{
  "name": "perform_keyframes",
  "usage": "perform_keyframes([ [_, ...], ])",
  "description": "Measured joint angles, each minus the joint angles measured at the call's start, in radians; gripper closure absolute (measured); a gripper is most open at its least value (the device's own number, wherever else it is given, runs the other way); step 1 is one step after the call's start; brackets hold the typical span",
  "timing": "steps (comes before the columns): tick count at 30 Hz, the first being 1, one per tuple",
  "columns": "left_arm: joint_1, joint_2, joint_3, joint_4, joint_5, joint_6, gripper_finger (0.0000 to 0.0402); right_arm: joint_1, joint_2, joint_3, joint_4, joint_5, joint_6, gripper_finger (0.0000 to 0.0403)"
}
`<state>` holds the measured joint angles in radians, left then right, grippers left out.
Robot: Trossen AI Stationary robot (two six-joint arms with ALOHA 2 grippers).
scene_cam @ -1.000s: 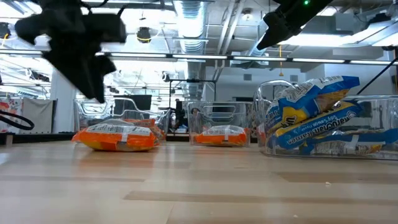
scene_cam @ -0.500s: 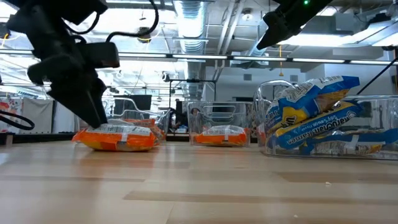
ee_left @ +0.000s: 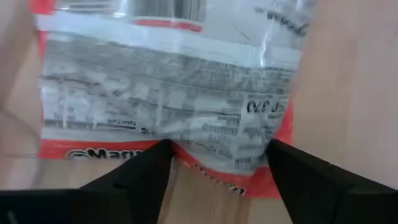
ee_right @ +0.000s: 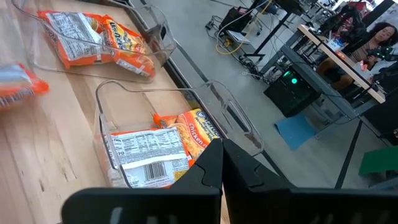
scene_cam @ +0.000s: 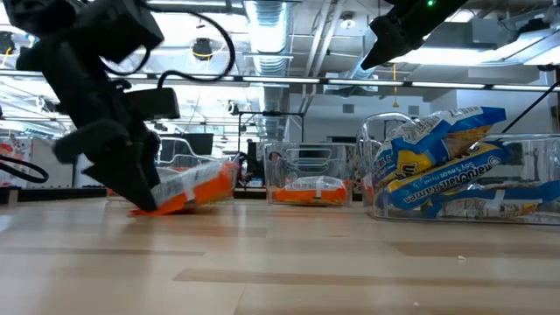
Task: Sort Maruchan noodles
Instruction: Put the orange bag into the top right transparent bin
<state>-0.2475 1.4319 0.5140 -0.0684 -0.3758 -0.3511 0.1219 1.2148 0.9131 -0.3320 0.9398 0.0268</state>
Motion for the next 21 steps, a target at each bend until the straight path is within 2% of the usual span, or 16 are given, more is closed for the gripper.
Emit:
perform_keyframes([
  [2, 0.000, 0.043, 0.001, 0.029, -0.004, -0.020, 0.0169, 0.000, 0.000, 0.000, 0.000, 0.000, 0.000, 0.0381],
  [4, -0.001, 0.079, 0.001, 0.051, -0.017, -0.048, 0.0208, 0.000, 0.000, 0.000, 0.001, 0.000, 0.000, 0.0381],
  [8, -0.014, 0.103, 0.002, 0.065, -0.073, -0.068, 0.0338, 0.000, 0.000, 0.000, 0.001, 0.000, 0.000, 0.0381],
  [10, -0.021, 0.095, 0.001, 0.081, -0.077, -0.056, 0.0379, 0.000, 0.000, 0.000, 0.001, 0.000, 0.000, 0.0381],
  [16, -0.042, -0.006, 0.013, 0.065, -0.067, -0.017, 0.0396, 0.000, 0.000, 0.000, 0.004, 0.000, 0.000, 0.0381],
  [21, -0.050, -0.175, 0.013, 0.069, -0.086, 0.036, 0.0399, 0.000, 0.000, 0.000, 0.006, 0.000, 0.000, 0.0381],
])
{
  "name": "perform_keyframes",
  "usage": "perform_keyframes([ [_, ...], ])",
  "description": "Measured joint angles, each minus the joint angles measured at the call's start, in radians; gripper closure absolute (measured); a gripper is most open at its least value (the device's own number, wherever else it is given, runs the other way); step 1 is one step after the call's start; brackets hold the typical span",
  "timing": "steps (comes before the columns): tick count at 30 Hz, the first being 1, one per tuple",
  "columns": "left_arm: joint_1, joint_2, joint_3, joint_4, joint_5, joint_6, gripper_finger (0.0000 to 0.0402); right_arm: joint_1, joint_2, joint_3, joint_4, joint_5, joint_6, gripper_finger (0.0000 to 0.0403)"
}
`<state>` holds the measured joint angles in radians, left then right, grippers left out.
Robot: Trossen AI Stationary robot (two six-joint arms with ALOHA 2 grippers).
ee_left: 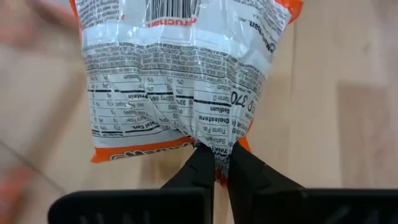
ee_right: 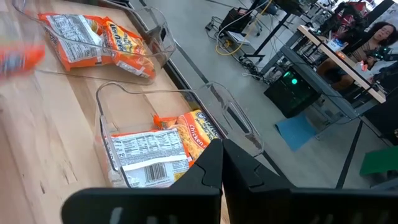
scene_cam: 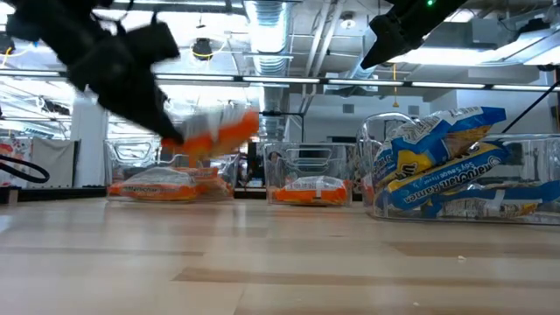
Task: Sort Maruchan noodles
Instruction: Put the orange bag into the top right transparent bin
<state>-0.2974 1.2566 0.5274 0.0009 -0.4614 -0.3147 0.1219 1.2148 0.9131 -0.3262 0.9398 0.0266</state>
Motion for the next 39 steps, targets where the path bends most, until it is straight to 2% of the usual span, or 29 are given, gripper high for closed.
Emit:
perform_keyframes([
  [4, 0.015, -0.127, 0.000, 0.021, -0.081, 0.125, 0.0399, 0.000, 0.000, 0.000, 0.005, 0.000, 0.000, 0.0381],
  [6, 0.051, -0.169, 0.000, 0.045, -0.136, 0.213, 0.0400, 0.000, 0.000, 0.000, 0.012, 0.000, 0.000, 0.0381],
  [8, 0.106, -0.196, 0.000, 0.102, -0.146, 0.306, 0.0400, 0.000, 0.000, 0.000, 0.023, 0.000, 0.000, 0.0381],
  [10, 0.179, -0.200, 0.002, 0.175, -0.098, 0.388, 0.0401, 0.000, 0.000, 0.000, 0.026, 0.000, 0.000, 0.0381],
  [15, 0.414, -0.156, 0.002, 0.313, 0.132, 0.467, 0.0401, 0.000, 0.000, 0.000, 0.029, 0.000, 0.000, 0.0381],
  [19, 0.565, -0.074, 0.058, 0.323, 0.310, 0.449, 0.0401, 0.000, 0.000, 0.000, 0.030, 0.000, -0.001, 0.0381],
  [22, 0.616, 0.019, 0.138, 0.330, 0.384, 0.477, 0.0401, -0.003, 0.000, 0.000, 0.029, 0.000, -0.001, 0.0381],
  [26, 0.655, 0.175, 0.294, 0.282, 0.388, 0.551, 0.0401, -0.014, 0.000, 0.000, 0.028, 0.000, -0.001, 0.0381],
  [34, 0.718, 0.486, 0.663, 0.008, 0.361, 0.637, 0.0400, -0.013, 0.000, 0.000, 0.007, 0.000, -0.001, 0.0381],
  [39, 0.746, 0.605, 0.796, -0.060, 0.348, 0.669, 0.0368, -0.013, 0.000, 0.000, -0.013, 0.000, 0.000, 0.0381],
])
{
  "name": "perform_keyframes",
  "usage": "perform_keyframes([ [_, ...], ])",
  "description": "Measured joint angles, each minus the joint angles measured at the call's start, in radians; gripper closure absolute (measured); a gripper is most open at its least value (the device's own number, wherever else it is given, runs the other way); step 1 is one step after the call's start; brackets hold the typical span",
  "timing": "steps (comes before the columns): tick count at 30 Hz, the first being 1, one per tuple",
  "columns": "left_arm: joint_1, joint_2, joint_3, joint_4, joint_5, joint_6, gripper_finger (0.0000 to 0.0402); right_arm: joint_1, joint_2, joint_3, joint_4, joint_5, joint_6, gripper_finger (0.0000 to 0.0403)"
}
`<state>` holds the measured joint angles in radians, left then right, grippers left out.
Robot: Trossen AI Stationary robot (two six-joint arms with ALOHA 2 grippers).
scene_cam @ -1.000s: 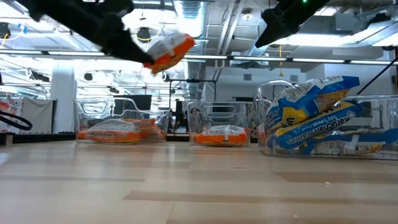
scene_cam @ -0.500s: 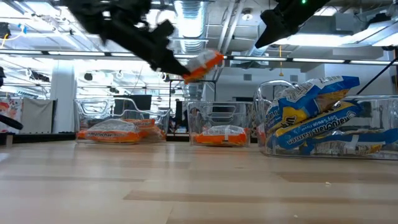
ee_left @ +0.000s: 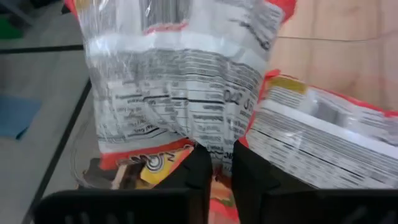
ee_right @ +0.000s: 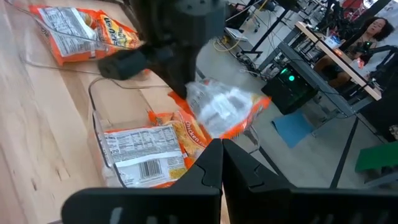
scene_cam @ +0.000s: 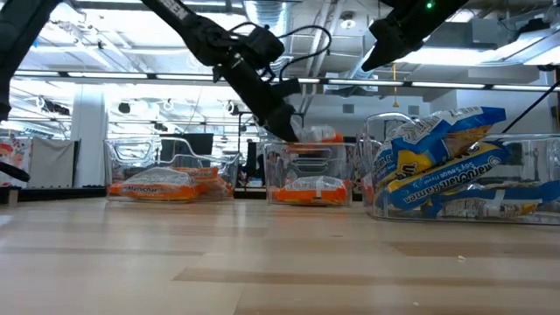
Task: Sort Maruchan noodles
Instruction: Put the orange bag into the top right transparent bin, then move the blue bag to the center of the table
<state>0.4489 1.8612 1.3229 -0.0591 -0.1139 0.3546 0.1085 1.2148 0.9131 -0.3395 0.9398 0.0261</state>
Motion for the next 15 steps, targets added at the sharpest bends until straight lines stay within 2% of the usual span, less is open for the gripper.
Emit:
perform_keyframes([
  [7, 0.009, 0.017, 0.038, -0.005, 0.000, 0.004, 0.0285, 0.000, 0.000, 0.000, -0.003, 0.000, 0.000, 0.0381],
  [13, 0.003, -0.084, 0.037, -0.130, 0.001, -0.030, 0.0225, 0.000, 0.000, 0.000, -0.004, 0.000, 0.000, 0.0381],
  [15, -0.003, -0.136, 0.037, -0.210, 0.045, -0.072, 0.0218, 0.000, 0.000, 0.000, -0.004, 0.000, 0.000, 0.0381],
])
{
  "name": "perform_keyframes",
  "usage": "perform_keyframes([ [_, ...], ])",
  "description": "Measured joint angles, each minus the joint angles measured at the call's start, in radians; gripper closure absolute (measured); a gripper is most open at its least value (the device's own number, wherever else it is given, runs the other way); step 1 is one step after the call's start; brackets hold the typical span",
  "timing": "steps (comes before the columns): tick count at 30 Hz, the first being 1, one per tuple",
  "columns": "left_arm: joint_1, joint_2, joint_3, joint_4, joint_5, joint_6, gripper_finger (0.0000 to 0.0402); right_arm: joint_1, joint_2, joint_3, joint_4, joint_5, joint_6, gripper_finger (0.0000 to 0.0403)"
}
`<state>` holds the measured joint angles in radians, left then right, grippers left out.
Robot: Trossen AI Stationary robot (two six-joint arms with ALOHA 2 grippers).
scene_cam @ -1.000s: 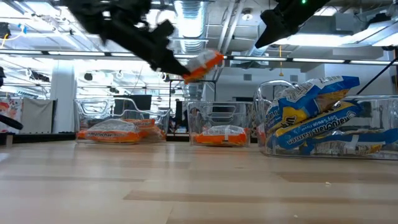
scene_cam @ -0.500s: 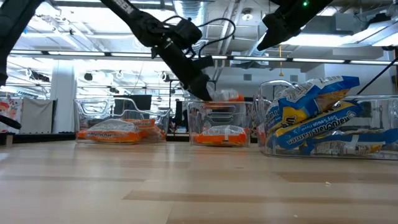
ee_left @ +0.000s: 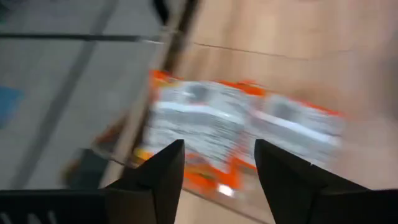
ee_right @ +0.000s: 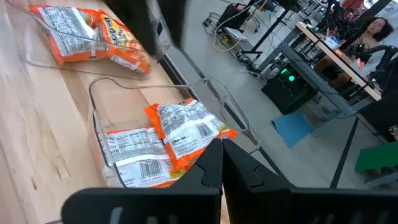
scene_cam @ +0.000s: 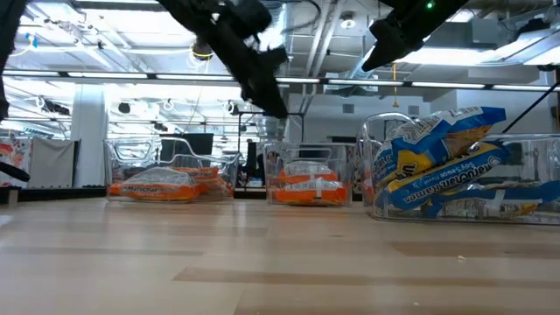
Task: Sort Maruchan noodles
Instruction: Move the blue bag to the center of the table
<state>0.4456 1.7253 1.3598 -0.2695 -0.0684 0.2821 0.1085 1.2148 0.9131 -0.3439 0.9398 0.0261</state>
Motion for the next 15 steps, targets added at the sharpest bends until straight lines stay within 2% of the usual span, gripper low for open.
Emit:
perform_keyframes([
  [4, -0.008, -0.135, -0.036, -0.131, 0.224, -0.108, 0.0215, 0.000, 0.000, 0.000, 0.000, 0.000, 0.000, 0.0381],
  [7, -0.041, -0.262, -0.140, -0.101, 0.361, -0.152, 0.0215, 0.000, 0.000, 0.000, -0.003, 0.000, 0.000, 0.0381],
  [11, -0.123, -0.465, -0.372, 0.106, 0.394, -0.203, 0.0215, 0.000, 0.000, 0.000, -0.010, 0.000, 0.000, 0.0381],
  [15, -0.216, -0.673, -0.632, 0.336, 0.337, -0.279, 0.0214, 0.000, 0.000, 0.000, -0.010, 0.000, 0.000, 0.0381],
])
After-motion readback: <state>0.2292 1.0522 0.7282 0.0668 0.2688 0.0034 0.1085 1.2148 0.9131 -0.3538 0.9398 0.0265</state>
